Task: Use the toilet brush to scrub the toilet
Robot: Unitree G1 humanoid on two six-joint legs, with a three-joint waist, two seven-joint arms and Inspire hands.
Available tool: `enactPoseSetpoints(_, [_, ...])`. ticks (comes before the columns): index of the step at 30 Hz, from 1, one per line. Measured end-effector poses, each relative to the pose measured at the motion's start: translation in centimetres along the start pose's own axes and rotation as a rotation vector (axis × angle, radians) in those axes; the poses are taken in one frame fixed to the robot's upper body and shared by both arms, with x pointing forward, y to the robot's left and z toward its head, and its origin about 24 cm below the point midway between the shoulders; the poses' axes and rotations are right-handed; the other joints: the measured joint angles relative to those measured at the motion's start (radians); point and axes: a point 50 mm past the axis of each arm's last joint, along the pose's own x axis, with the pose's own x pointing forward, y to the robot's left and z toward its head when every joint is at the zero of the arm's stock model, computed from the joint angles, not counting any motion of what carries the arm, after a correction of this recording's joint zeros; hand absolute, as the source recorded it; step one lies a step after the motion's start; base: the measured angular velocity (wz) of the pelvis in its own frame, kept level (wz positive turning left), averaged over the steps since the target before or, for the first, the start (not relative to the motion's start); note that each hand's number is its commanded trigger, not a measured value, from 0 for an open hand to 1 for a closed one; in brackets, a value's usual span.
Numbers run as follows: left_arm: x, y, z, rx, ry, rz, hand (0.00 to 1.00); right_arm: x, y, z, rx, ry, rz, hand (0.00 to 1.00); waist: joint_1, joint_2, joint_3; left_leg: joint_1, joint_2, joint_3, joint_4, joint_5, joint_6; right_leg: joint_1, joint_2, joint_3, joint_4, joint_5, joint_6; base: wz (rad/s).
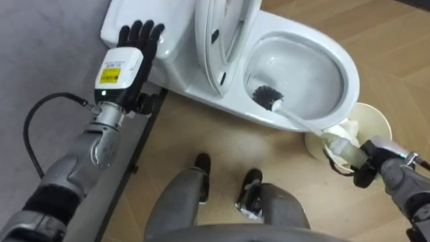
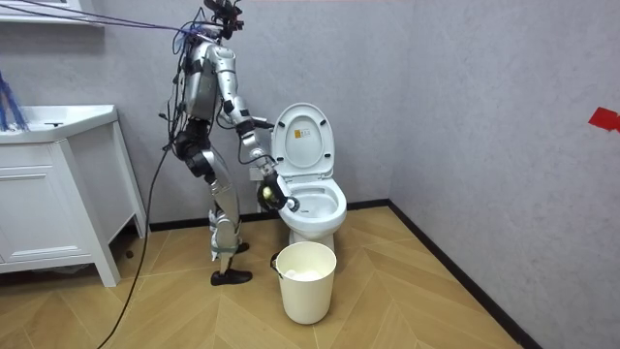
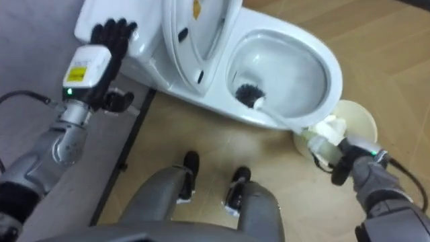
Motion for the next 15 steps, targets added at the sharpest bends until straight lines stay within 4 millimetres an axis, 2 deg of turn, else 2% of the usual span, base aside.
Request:
enactPoseSetpoints(1, [0.2,0.2,0.0,0.001,0.0,0.018,0.0,0.1,-0.5,0.2,0.002,0.001,-0.013,1.0,0.0,0.001,-0.0005,-0.019,-0.003,0.0,0.009,0.004,-0.001,-0.025,-0.012,-0.002,0.021,-0.002,-0.007,0.07])
enactPoseSetpoints(4, [1.0,0.9,0.3,0.009,-0.008,0.067,0.0,0.3,-1.7,0.8,0.005,-0.001,-0.04,1.0,0.002,0.001,-0.0007,-0.075,-0.006,0.0,0.034,0.007,-0.005,-0.09,-0.024,-0.004,0.074,-0.019,-0.016,0.06])
enactPoseSetpoints(7, [2.0,1.7,0.6,0.045,-0.028,0.116,0.0,0.5,-3.3,0.9,-0.021,0.004,-0.075,1.0,0.028,0.006,-0.0009,-0.129,-0.006,-0.001,0.072,0.007,-0.008,-0.148,-0.032,-0.004,0.121,-0.029,-0.027,0.0])
enactPoseSetpoints(9, [2.4,2.1,0.7,0.059,-0.034,0.144,0.0,0.5,-4.6,0.9,-0.058,0.005,-0.104,1.0,0.036,0.016,0.0026,-0.157,-0.007,-0.006,0.095,0.004,-0.011,-0.172,-0.036,-0.011,0.145,-0.037,-0.032,0.09])
enactPoseSetpoints(10, [2.7,2.4,0.8,0.062,-0.038,0.167,0.0,0.6,-5.5,0.9,-0.084,0.008,-0.128,1.0,0.039,0.025,0.0082,-0.176,-0.006,-0.013,0.109,0.003,-0.013,-0.186,-0.04,-0.016,0.156,-0.041,-0.035,0.1])
enactPoseSetpoints(15, [3.6,3.2,1.3,0.08,-0.051,0.261,0.0,0.4,-7.9,1.0,-0.182,0.023,-0.236,1.0,0.071,0.039,0.0103,-0.255,-0.006,-0.017,0.147,-0.002,-0.017,-0.261,-0.047,-0.021,0.199,-0.052,-0.044,0.03])
